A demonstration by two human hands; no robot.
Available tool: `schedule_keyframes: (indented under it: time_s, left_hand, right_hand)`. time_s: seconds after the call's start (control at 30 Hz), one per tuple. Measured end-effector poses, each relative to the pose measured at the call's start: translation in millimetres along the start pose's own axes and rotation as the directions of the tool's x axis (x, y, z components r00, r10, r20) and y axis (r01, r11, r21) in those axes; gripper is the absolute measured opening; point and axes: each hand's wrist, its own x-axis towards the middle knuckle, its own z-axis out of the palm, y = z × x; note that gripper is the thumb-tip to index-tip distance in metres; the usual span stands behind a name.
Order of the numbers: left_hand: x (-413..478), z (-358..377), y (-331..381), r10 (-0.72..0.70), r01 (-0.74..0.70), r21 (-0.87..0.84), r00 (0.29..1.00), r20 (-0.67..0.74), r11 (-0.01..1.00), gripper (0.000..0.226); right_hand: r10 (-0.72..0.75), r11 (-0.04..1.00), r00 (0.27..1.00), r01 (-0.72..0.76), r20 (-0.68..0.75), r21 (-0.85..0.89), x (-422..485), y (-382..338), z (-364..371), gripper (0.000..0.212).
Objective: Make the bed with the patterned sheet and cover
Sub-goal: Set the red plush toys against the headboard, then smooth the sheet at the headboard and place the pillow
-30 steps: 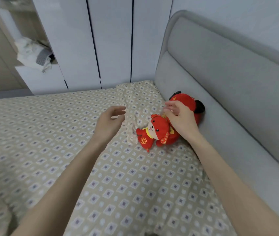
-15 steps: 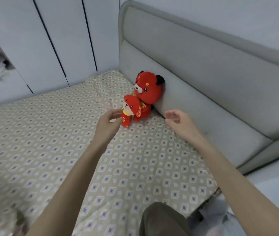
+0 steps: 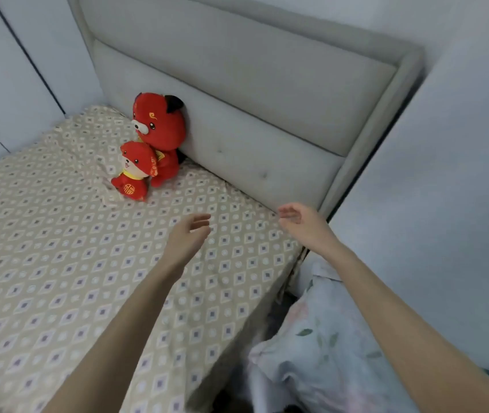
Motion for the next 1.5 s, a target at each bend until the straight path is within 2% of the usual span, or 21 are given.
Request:
schedule_keyframes:
  time_s: [0.13, 0.3, 0.4, 0.47, 0.6, 0.7, 0.77, 0.83, 0.9, 0.93, 1.03, 1.13, 1.23, 1.27, 1.33, 1.4, 1.5]
  left_hand:
    - [-22.8, 83.0, -4.4, -0.044, 0.037, 0.046, 0.986, 0.159, 0.998, 0.034]
    - [-57.3, 182.1, -22.9, -0.13, 0.087, 0.144, 0.935, 0.33, 0.986, 0.034]
    - [-77.8, 236.2, -45.0, -0.19, 0.094, 0.237, 0.886, 0.424, 0.967, 0.026]
    - [-85.3, 270.3, -66.3, -0.274, 0.118, 0.336, 0.84, 0.468, 0.934, 0.035]
    - [-87.5, 321.0, -104.2, -0.362, 0.113, 0.469, 0.795, 0.487, 0.876, 0.054]
    - [-76.8, 354.2, -135.1, -0.385, 0.076, 0.561, 0.801, 0.458, 0.824, 0.062]
    - [-65.0, 379.2, -162.1, -0.416, 0.06, 0.65, 0.813, 0.408, 0.757, 0.071]
    - [-54.1, 396.7, -179.5, -0.447, 0.069, 0.718, 0.822, 0.353, 0.693, 0.081]
    - [-43.6, 411.9, -192.8, -0.432, 0.058, 0.742, 0.843, 0.322, 0.668, 0.093]
    - [-38.9, 417.6, -196.2, -0.417, 0.042, 0.75, 0.851, 0.32, 0.661, 0.099]
    - [-29.0, 429.7, -213.8, -0.337, -0.067, 0.832, 0.894, 0.296, 0.551, 0.106]
    - [-21.3, 435.8, -222.7, -0.204, -0.169, 0.901, 0.942, 0.268, 0.399, 0.08]
    - [-15.8, 436.8, -226.4, -0.137, -0.394, 0.915, 0.905, 0.403, 0.091, 0.045]
    - [-14.0, 436.0, -225.6, -0.122, -0.436, 0.899, 0.891, 0.437, 0.034, 0.035]
    - [-13.1, 434.3, -222.4, -0.1, -0.486, 0.874, 0.869, 0.485, 0.021, 0.029]
    - [-15.2, 429.4, -215.4, -0.085, -0.518, 0.853, 0.849, 0.522, 0.066, 0.027]
    - [-24.5, 419.2, -198.9, -0.083, -0.544, 0.837, 0.833, 0.547, 0.059, 0.023]
  right_hand:
    - [0.139, 0.99, 0.989, -0.14, -0.053, -0.02, -51.6, 76.3, -35.0, 0.027]
    - [0.333, 0.941, 0.937, -0.337, -0.106, -0.026, -127.8, 181.9, -73.7, 0.028]
    - [0.471, 0.881, 0.875, -0.474, -0.115, -0.002, -170.0, 253.3, -88.6, 0.034]
    - [0.568, 0.821, 0.815, -0.571, -0.115, 0.013, -196.9, 299.6, -93.6, 0.04]
    - [0.774, 0.631, 0.619, -0.772, -0.131, 0.078, -234.6, 385.8, -87.5, 0.052]
    - [0.862, 0.5, 0.493, -0.865, -0.12, 0.039, -248.9, 441.4, -68.5, 0.061]
    - [0.889, 0.451, 0.446, -0.892, -0.105, 0.027, -247.5, 468.6, -53.5, 0.065]
    - [0.894, 0.447, 0.437, -0.887, -0.1, 0.115, -236.4, 478.4, -42.5, 0.081]
    - [0.913, 0.408, 0.398, -0.887, -0.091, 0.217, -223.4, 488.5, -32.2, 0.099]
    - [0.919, 0.395, 0.386, -0.891, -0.085, 0.223, -217.7, 493.7, -26.7, 0.101]
    - [0.905, 0.388, 0.382, -0.922, -0.187, -0.006, -210.5, 505.6, -15.1, 0.082]
    - [0.84, 0.407, 0.445, -0.895, -0.31, -0.184, -210.6, 515.7, -10.3, 0.048]
    - [0.794, 0.451, 0.504, -0.863, -0.34, -0.228, -209.8, 519.8, -4.5, 0.028]
    - [0.777, 0.47, 0.514, -0.858, -0.363, -0.209, -209.7, 519.0, -1.4, 0.025]
    - [0.731, 0.53, 0.522, -0.84, -0.439, -0.117, -212.7, 511.8, 4.6, 0.02]
    - [0.694, 0.594, 0.506, -0.804, -0.513, 0.011, -216.7, 494.9, 4.8, 0.018]
    - [0.687, 0.624, 0.47, -0.772, -0.554, 0.119, -219.8, 471.0, -9.5, 0.013]
